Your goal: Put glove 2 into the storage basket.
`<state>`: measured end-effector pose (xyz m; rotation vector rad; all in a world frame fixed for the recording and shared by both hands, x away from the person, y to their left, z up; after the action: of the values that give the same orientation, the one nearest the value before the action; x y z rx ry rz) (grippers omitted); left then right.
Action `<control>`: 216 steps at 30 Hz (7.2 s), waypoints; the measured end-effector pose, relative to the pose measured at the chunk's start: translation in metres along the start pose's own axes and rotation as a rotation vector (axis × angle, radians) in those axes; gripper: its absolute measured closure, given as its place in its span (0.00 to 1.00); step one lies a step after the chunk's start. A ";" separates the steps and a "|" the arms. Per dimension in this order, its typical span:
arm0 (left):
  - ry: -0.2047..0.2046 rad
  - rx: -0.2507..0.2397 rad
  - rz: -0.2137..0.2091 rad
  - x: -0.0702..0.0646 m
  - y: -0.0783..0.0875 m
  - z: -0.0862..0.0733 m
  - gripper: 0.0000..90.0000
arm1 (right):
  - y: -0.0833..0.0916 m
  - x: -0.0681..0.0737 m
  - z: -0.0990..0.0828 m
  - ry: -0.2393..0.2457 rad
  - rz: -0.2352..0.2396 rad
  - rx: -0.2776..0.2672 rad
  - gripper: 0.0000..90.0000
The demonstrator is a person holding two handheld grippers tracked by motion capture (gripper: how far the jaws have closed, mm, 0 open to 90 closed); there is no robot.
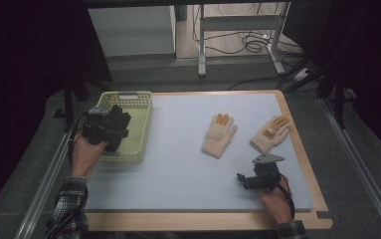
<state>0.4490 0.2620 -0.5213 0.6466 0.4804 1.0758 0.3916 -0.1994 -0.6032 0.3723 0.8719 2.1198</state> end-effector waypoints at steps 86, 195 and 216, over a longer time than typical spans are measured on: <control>-0.209 0.050 -0.160 -0.166 -0.049 -0.107 0.00 | -0.004 0.003 0.022 -0.026 0.067 -0.016 0.32; -0.209 0.048 -0.160 -0.166 -0.049 -0.107 0.00 | -0.055 0.066 0.062 0.048 0.259 0.038 0.83; -0.208 0.048 -0.160 -0.166 -0.050 -0.107 0.00 | -0.023 0.035 0.064 0.013 0.133 -0.035 0.70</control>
<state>0.3449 0.1207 -0.6242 0.7410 0.3711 0.8376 0.4154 -0.1332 -0.5745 0.4085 0.8372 2.2586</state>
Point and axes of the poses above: each handheld gripper's, and its own axes: y roughly backward along the jaws, z roughly out of its top, x roughly to its left, the point moved 10 cm from there along -y, roughly forward along the jaws, and after that the axes turned 2 degrees about z, right-handed, at the moved point
